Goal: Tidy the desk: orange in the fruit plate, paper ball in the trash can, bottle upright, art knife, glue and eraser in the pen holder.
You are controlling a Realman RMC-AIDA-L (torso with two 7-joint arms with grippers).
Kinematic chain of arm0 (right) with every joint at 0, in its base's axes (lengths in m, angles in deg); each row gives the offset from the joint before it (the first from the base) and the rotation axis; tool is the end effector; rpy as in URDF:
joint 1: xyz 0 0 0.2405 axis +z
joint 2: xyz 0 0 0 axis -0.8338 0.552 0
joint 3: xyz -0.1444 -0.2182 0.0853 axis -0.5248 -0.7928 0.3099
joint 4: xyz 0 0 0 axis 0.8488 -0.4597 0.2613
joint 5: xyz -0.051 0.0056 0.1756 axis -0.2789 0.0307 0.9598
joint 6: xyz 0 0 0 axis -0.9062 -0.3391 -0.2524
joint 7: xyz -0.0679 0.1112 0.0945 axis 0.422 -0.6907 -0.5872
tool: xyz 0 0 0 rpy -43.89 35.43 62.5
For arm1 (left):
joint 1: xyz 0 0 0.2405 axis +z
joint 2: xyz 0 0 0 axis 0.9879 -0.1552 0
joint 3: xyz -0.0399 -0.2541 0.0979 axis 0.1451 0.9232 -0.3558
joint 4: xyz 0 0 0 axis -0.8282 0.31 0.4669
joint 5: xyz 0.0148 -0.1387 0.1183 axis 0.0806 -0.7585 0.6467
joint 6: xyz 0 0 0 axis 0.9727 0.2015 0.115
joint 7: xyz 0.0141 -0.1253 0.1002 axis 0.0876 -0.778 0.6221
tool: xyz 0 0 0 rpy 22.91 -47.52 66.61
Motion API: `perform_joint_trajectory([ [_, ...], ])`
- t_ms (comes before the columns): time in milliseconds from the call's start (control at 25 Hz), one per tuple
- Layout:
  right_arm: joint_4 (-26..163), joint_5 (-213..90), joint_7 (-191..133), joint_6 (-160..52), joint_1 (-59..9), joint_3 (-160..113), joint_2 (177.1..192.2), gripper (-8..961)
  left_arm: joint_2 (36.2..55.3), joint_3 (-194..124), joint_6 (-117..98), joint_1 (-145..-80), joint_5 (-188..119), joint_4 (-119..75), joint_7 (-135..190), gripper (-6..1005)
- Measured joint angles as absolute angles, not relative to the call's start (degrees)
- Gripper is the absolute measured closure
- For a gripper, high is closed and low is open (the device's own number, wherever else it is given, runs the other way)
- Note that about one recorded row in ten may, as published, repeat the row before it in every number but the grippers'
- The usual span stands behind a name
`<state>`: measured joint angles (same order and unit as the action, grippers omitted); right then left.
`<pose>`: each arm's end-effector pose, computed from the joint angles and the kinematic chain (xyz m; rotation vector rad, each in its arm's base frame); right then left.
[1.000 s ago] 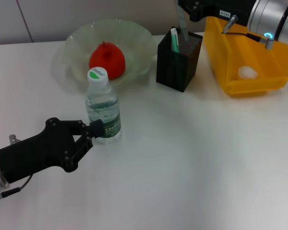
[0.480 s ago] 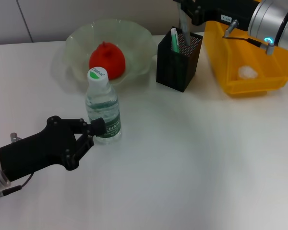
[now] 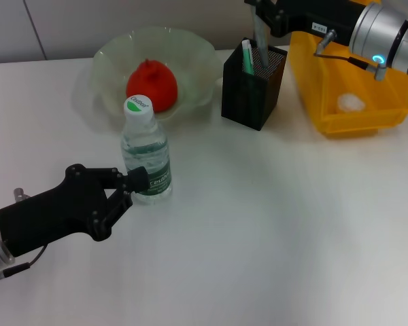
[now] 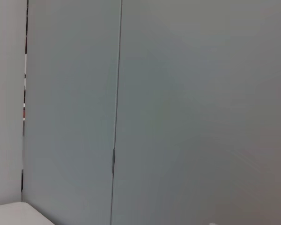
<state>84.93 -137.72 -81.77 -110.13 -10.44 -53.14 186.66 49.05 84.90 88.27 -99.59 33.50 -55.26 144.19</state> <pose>0.1970 0.4443 0.0069 -2.2698 0.3068 0.7878 -0.2492 0.2692 -0.0378 -2.6168 -0.4814 -1.0748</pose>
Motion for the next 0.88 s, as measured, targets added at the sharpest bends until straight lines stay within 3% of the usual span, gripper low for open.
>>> perform_joint_trajectory([
  [880,84.90,-140.43,-90.55,-106.98,-10.02,-54.01,186.61,806,48.88,85.08,88.09,-99.53,33.30,-55.27,144.53,984],
])
